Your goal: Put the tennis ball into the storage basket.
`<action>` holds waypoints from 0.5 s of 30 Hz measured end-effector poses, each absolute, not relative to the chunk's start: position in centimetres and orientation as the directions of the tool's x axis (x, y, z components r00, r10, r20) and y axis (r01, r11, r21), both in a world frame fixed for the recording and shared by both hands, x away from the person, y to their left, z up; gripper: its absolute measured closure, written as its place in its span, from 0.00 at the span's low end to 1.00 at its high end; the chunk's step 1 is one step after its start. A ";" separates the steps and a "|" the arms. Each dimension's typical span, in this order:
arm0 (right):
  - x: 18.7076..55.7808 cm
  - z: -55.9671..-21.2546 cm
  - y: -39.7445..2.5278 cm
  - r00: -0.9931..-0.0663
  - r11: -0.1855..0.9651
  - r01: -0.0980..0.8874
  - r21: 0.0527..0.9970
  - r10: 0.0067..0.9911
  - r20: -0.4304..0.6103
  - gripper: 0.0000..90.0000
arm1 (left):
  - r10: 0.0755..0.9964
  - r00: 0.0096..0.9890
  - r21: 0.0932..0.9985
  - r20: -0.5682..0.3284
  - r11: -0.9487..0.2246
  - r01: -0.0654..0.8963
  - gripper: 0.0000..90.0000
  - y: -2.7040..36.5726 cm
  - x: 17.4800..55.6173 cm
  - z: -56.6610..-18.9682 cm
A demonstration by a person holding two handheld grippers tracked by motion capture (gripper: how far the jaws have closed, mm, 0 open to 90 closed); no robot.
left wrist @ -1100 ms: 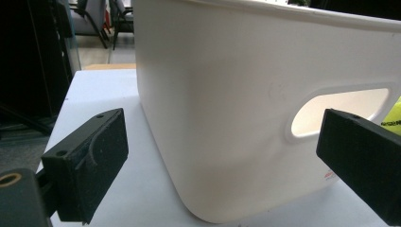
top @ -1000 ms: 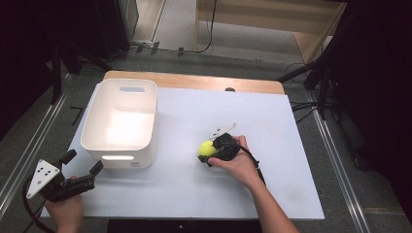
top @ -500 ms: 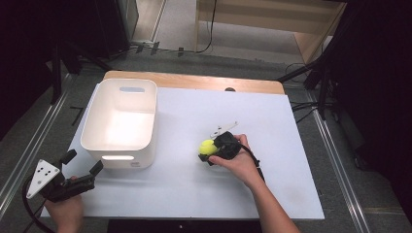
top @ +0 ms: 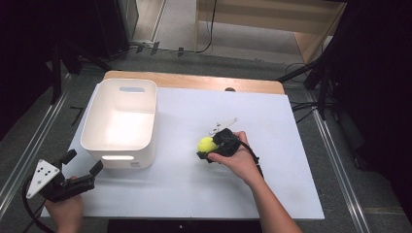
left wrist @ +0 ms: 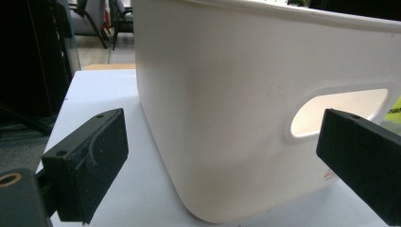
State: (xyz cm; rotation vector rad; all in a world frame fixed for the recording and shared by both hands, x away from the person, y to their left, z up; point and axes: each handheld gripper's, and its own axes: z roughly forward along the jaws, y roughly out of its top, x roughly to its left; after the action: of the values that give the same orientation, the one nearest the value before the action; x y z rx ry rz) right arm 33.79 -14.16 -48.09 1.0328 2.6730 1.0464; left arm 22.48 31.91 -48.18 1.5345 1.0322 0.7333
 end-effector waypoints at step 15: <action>34.2 -46.9 -14.0 -0.773 0.537 0.555 0.636 0.615 0.156 0.26 | 0.899 0.431 0.974 -0.075 -0.027 0.226 0.03 31.9 22.5 -48.2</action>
State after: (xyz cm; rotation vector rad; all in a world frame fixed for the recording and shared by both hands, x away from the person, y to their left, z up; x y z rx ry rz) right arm 34.19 -13.97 -46.90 1.0218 2.6776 1.0600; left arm 22.48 31.91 -48.18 1.5334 1.0319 0.7324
